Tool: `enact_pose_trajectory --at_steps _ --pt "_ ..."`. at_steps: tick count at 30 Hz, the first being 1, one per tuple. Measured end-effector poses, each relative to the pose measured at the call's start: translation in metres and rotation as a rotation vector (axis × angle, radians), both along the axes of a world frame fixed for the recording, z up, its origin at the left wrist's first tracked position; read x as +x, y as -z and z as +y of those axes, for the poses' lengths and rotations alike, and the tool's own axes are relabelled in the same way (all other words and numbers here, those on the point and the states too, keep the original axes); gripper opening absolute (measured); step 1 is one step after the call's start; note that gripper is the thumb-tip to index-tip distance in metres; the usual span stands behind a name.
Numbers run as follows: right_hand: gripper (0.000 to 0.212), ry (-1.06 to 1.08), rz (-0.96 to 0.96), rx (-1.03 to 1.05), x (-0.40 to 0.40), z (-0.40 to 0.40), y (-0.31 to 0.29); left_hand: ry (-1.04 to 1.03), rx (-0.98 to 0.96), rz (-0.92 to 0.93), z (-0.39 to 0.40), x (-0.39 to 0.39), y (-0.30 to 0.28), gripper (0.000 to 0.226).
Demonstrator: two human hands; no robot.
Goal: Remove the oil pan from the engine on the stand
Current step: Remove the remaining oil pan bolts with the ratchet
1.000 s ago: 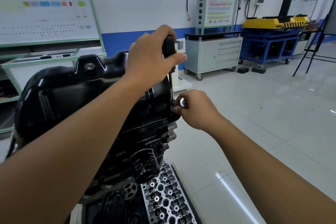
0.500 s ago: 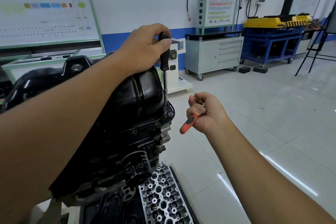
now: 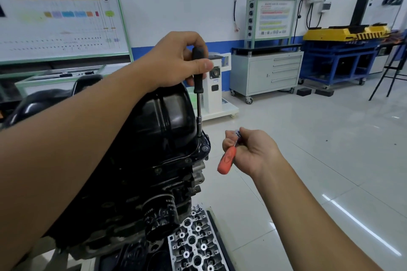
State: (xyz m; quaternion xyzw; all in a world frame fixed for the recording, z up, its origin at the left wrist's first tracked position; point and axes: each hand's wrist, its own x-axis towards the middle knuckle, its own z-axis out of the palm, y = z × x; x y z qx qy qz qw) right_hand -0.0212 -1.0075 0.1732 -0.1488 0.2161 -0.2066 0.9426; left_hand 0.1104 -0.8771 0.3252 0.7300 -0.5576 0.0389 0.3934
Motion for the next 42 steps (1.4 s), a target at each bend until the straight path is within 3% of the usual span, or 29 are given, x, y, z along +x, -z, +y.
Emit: enact_pose_trajectory --at_steps 4,8,13,19,25,36,42 --pt "0.034 -0.074 0.034 -0.193 0.002 -0.004 -0.010 0.075 -0.015 0.002 0.006 0.002 0.001 0.020" --pt "0.022 -0.077 -0.034 -0.216 0.004 -0.003 -0.022 0.026 -0.073 -0.016 0.003 0.001 0.003 0.016" --pt "0.027 -0.056 -0.140 -0.308 0.009 -0.006 -0.053 -0.046 -0.110 -0.049 0.000 0.003 0.002 0.028" --pt "0.024 -0.262 -0.098 -0.574 0.011 -0.009 -0.118 -0.042 -0.125 -0.056 -0.001 0.005 0.006 0.051" --pt "0.017 -0.374 -0.045 -0.703 0.004 -0.006 -0.180 0.165 -0.064 0.031 0.001 0.009 0.008 0.026" --pt "0.016 -0.496 0.463 -1.212 0.012 0.010 -0.218 0.203 -0.064 0.102 0.004 0.009 0.008 0.010" --pt "0.018 -0.537 0.618 -1.232 0.011 0.015 -0.226 0.230 -0.086 0.082 0.002 0.009 0.010 0.017"
